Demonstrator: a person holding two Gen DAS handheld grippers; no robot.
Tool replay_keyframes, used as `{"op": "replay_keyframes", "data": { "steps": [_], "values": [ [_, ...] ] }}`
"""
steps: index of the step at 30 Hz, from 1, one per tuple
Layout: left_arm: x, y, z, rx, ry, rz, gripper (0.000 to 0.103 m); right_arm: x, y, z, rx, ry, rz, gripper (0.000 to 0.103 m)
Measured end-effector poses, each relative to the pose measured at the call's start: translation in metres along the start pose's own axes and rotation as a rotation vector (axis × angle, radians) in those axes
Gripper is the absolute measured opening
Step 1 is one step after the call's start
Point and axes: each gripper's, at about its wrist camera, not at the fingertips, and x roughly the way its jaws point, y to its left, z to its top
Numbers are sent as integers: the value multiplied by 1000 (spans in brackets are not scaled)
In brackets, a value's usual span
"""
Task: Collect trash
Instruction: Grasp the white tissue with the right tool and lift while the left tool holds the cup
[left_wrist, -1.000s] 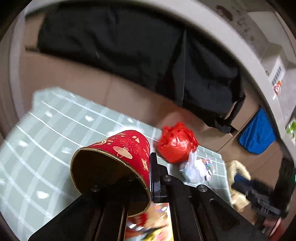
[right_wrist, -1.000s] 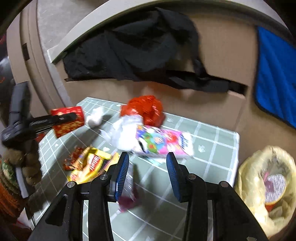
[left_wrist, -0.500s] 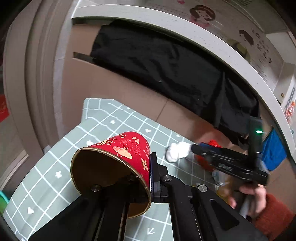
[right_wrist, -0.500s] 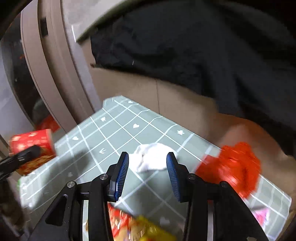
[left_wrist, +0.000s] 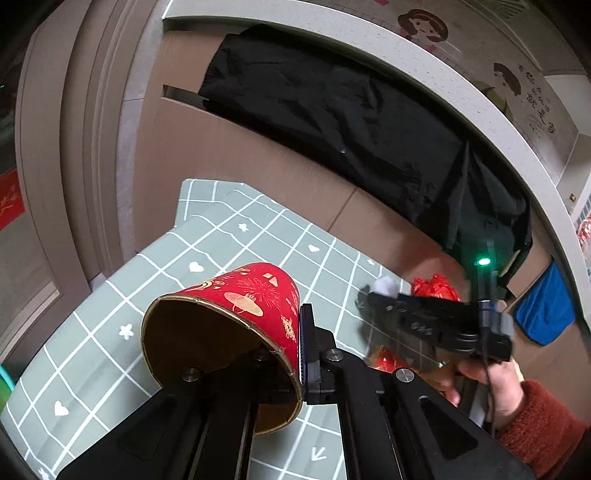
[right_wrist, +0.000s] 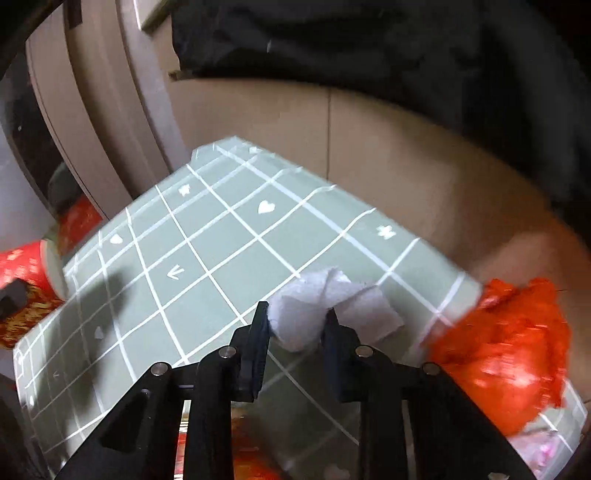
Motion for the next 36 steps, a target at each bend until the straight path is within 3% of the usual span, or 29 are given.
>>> {"op": "replay_keyframes", "data": {
  "steps": [8, 17, 28, 36],
  "values": [
    [-19, -62, -1, 107, -73, -36, 1, -109, 0, -26, -11, -151, 45, 22],
    [-38, -161, -13, 280, -121, -115, 1, -227, -27, -78, 2, -339, -129, 22],
    [-62, -301, -41, 459, -194, -166, 1, -330, -98, -140, 122, -501, -228, 22],
    [-62, -395, -66, 535, -207, -306, 2, -388, -156, -186, 211, -558, -336, 22]
  ]
}}
